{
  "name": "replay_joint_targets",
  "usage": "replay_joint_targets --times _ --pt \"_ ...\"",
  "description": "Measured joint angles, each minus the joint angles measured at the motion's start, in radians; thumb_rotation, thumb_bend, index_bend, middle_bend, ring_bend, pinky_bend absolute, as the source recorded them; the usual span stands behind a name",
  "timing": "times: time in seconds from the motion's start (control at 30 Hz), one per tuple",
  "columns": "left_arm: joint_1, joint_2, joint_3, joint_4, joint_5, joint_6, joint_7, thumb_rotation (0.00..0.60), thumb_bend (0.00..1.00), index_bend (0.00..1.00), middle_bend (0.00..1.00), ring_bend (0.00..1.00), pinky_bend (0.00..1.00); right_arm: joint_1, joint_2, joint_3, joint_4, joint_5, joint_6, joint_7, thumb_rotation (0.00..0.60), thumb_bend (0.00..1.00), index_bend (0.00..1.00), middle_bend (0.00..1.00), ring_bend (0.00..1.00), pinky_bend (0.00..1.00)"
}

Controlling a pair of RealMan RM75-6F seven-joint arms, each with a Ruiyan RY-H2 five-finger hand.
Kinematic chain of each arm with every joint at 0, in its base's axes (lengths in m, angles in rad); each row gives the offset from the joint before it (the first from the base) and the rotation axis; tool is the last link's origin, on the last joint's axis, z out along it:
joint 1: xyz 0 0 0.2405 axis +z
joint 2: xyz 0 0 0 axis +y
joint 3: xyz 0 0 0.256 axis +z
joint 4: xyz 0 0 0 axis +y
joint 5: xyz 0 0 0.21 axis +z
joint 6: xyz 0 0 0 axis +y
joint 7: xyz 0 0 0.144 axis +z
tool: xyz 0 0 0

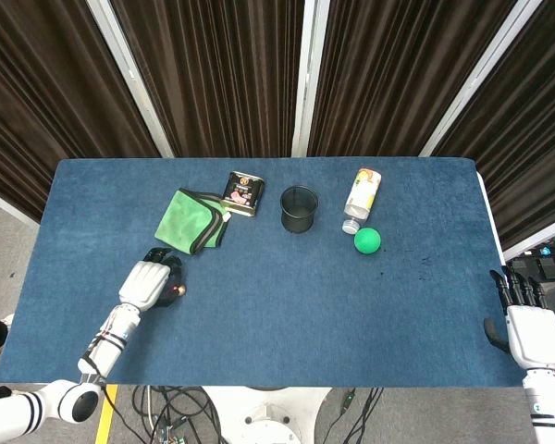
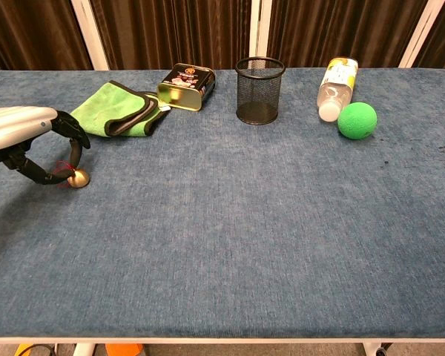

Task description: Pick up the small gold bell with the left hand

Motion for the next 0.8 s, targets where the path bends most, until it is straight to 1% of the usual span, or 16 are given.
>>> replay_joint_targets --times 0.13,0.23,0.3,0.33,0.4,0.47,0.57,0.67,0.8 --pt "-0.003 0.002 0.000 0.001 -0.009 -0.010 0.009 0.600 0.41 0.58 0.26 0.09 0.10 0.000 -0.001 0.000 0.002 0.002 -0.001 0.002 0.600 0.32 0.00 0.00 0.00 0.00" --pt "-0.004 0.005 0.000 -0.003 -0.005 -0.011 0.008 0.600 0.39 0.51 0.25 0.08 0.10 -0.001 -0.001 0.000 0.003 0.002 0.000 0.003 0.600 0.32 0.00 0.00 0.00 0.00" --pt "-0.004 0.007 0.001 -0.005 0.003 -0.009 0.004 0.600 0.36 0.43 0.24 0.08 0.10 -0.001 -0.001 0.000 0.003 0.001 0.001 0.003 0.600 0.32 0.00 0.00 0.00 0.00" --pt "-0.004 0.009 0.002 -0.006 0.010 -0.008 -0.003 0.600 0.34 0.35 0.23 0.08 0.10 -0.002 -0.001 0.001 0.003 0.001 0.003 0.004 0.600 0.32 0.00 0.00 0.00 0.00" --pt "-0.004 0.015 0.004 -0.009 0.020 -0.009 -0.020 0.600 0.30 0.24 0.21 0.08 0.10 -0.002 0.000 0.001 0.003 0.001 0.004 0.004 0.600 0.32 0.00 0.00 0.00 0.00" --pt "-0.003 0.023 0.006 -0.013 0.037 -0.008 -0.044 0.600 0.28 0.17 0.20 0.08 0.10 -0.003 0.001 0.001 0.003 0.001 0.004 0.005 0.600 0.32 0.00 0.00 0.00 0.00" --pt "0.004 0.034 0.007 -0.015 0.061 0.010 -0.071 0.600 0.25 0.13 0.18 0.07 0.10 -0.003 0.002 0.001 0.001 -0.001 0.008 0.005 0.600 0.32 0.00 0.00 0.00 0.00" --pt "0.018 0.057 0.006 -0.037 0.075 0.045 -0.075 0.600 0.24 0.13 0.17 0.07 0.10 -0.005 0.005 0.002 -0.003 -0.005 0.015 0.005 0.600 0.32 0.00 0.00 0.00 0.00" --pt "0.065 0.099 0.008 -0.079 0.093 0.150 -0.059 0.600 0.23 0.13 0.17 0.07 0.10 -0.012 0.011 0.003 -0.010 -0.012 0.032 0.013 0.600 0.32 0.00 0.00 0.00 0.00"
